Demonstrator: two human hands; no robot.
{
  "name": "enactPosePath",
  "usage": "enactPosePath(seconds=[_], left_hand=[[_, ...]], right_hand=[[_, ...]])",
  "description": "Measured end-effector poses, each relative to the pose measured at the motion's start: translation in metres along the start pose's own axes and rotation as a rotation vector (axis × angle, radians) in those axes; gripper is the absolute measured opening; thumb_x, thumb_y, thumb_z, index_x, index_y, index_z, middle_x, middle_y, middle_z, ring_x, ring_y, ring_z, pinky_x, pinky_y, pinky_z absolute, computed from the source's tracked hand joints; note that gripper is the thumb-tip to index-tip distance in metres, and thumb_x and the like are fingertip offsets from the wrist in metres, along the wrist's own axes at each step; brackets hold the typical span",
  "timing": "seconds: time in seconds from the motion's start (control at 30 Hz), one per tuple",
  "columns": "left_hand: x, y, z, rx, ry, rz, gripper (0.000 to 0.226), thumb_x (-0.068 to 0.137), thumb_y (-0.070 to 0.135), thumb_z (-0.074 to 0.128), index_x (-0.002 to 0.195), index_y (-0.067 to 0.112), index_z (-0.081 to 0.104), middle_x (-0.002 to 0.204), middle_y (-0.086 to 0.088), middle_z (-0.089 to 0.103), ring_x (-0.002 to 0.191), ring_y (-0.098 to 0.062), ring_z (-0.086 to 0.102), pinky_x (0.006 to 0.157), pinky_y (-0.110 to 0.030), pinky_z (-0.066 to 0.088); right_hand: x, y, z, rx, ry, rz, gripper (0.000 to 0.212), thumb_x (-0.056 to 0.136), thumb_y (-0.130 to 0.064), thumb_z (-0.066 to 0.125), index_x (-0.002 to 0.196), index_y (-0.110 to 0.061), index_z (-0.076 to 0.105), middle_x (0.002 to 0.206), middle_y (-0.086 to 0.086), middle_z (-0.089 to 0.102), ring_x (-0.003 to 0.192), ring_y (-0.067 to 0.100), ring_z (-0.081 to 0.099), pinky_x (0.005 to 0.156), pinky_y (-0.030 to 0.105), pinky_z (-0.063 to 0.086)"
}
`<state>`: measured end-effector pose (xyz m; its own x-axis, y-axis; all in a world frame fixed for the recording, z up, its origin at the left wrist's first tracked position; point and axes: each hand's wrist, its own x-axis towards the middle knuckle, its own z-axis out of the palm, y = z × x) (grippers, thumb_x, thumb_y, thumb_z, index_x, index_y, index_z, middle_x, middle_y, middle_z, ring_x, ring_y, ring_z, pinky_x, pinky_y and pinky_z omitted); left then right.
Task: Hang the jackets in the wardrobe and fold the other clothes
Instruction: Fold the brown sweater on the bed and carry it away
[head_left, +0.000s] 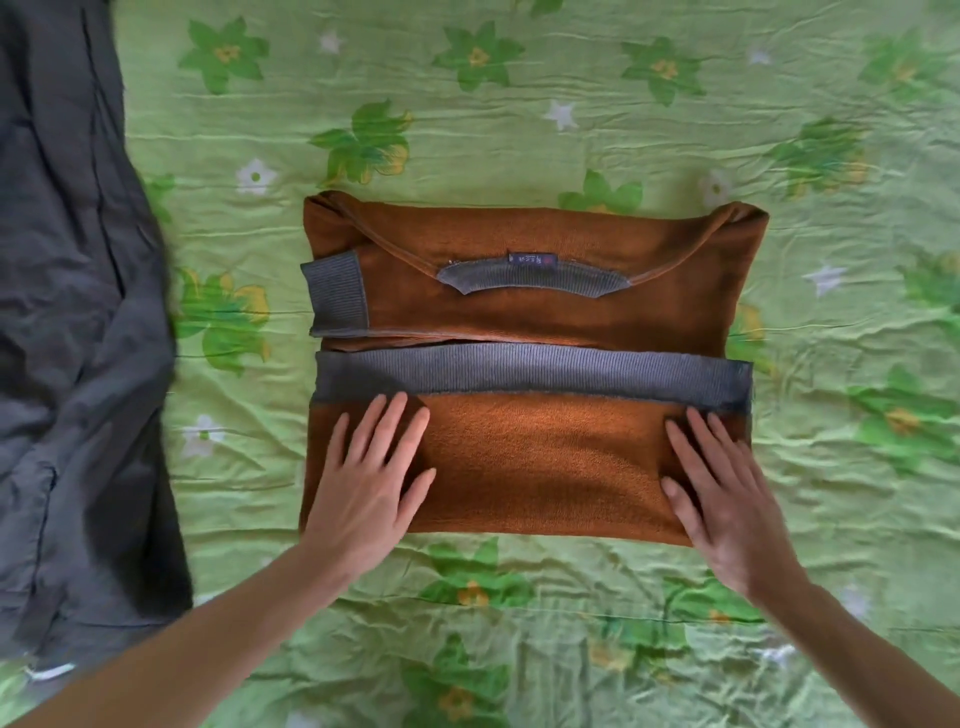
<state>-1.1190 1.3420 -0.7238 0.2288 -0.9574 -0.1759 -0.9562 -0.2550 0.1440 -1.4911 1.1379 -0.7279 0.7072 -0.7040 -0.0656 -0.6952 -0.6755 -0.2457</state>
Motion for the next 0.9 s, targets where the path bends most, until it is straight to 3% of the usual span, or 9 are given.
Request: enactPosePath(seconds=[0.1, 0.3, 0.47, 0.6, 0.7, 0.77, 0.9], left_hand=[[-0.006, -0.014, 0.008, 0.038, -0.091, 0.048, 0.074, 0.104, 0.060, 0.031, 0.167, 0.023, 0.023, 0.176, -0.006, 0.011, 0.161, -0.030, 0.015, 0.123, -0.066, 0.021], [-0.007, -0.029, -0.004, 0.088, -0.216, 0.195, 0.098, 0.090, 0.079, 0.046, 0.166, 0.022, 0.024, 0.175, -0.013, 0.006, 0.161, -0.037, 0.008, 0.121, -0.072, 0.019], [-0.021, -0.051, -0.021, 0.168, -0.289, 0.289, 0.111, 0.078, 0.061, 0.071, 0.166, 0.016, 0.023, 0.175, -0.016, 0.009, 0.160, -0.040, 0.013, 0.121, -0.067, 0.027], [-0.023, -0.044, -0.026, 0.204, -0.394, 0.154, 0.131, 0.049, 0.023, 0.099, 0.161, 0.006, 0.035, 0.172, -0.018, 0.018, 0.156, -0.042, 0.026, 0.120, -0.060, 0.036], [-0.025, -0.027, -0.029, 0.234, -0.360, 0.084, 0.120, 0.046, -0.002, 0.093, 0.155, 0.002, 0.044, 0.167, -0.022, 0.031, 0.150, -0.045, 0.038, 0.114, -0.059, 0.044], [-0.029, -0.023, -0.034, 0.242, -0.344, 0.071, 0.116, 0.045, -0.007, 0.091, 0.152, 0.001, 0.048, 0.163, -0.024, 0.038, 0.146, -0.045, 0.044, 0.111, -0.057, 0.047], [-0.040, -0.025, -0.051, 0.281, -0.439, 0.114, 0.116, 0.038, -0.002, 0.093, 0.146, -0.002, 0.054, 0.150, -0.028, 0.053, 0.133, -0.046, 0.058, 0.102, -0.053, 0.055]], right_hand=[[-0.012, 0.011, 0.013, -0.077, -0.023, 0.049, 0.071, 0.105, -0.052, 0.032, 0.163, -0.010, 0.028, 0.172, 0.012, 0.017, 0.159, 0.028, 0.017, 0.125, 0.052, 0.025], [-0.011, 0.009, 0.011, -0.158, -0.020, 0.040, 0.076, 0.103, -0.055, 0.034, 0.162, -0.006, 0.029, 0.171, 0.017, 0.018, 0.159, 0.031, 0.018, 0.125, 0.054, 0.025], [-0.027, 0.022, -0.004, -0.204, -0.149, -0.269, 0.094, 0.093, -0.060, 0.054, 0.160, 0.001, 0.028, 0.171, 0.022, 0.013, 0.157, 0.037, 0.021, 0.125, 0.050, 0.023], [-0.026, 0.019, -0.011, -0.237, -0.218, -0.199, 0.105, 0.071, -0.023, 0.086, 0.157, 0.005, 0.033, 0.168, 0.025, 0.022, 0.154, 0.039, 0.029, 0.122, 0.048, 0.025], [-0.026, 0.010, -0.012, -0.198, -0.150, -0.126, 0.107, 0.063, 0.017, 0.079, 0.158, 0.002, 0.033, 0.168, 0.022, 0.024, 0.153, 0.034, 0.031, 0.124, 0.042, 0.022], [-0.031, 0.008, -0.016, -0.161, -0.149, -0.089, 0.116, 0.055, 0.025, 0.077, 0.159, 0.001, 0.032, 0.168, 0.020, 0.025, 0.153, 0.032, 0.031, 0.123, 0.039, 0.025], [-0.047, 0.010, -0.042, -0.122, -0.220, -0.101, 0.123, 0.045, 0.019, 0.085, 0.157, 0.000, 0.036, 0.165, 0.017, 0.032, 0.146, 0.029, 0.043, 0.116, 0.037, 0.042]])
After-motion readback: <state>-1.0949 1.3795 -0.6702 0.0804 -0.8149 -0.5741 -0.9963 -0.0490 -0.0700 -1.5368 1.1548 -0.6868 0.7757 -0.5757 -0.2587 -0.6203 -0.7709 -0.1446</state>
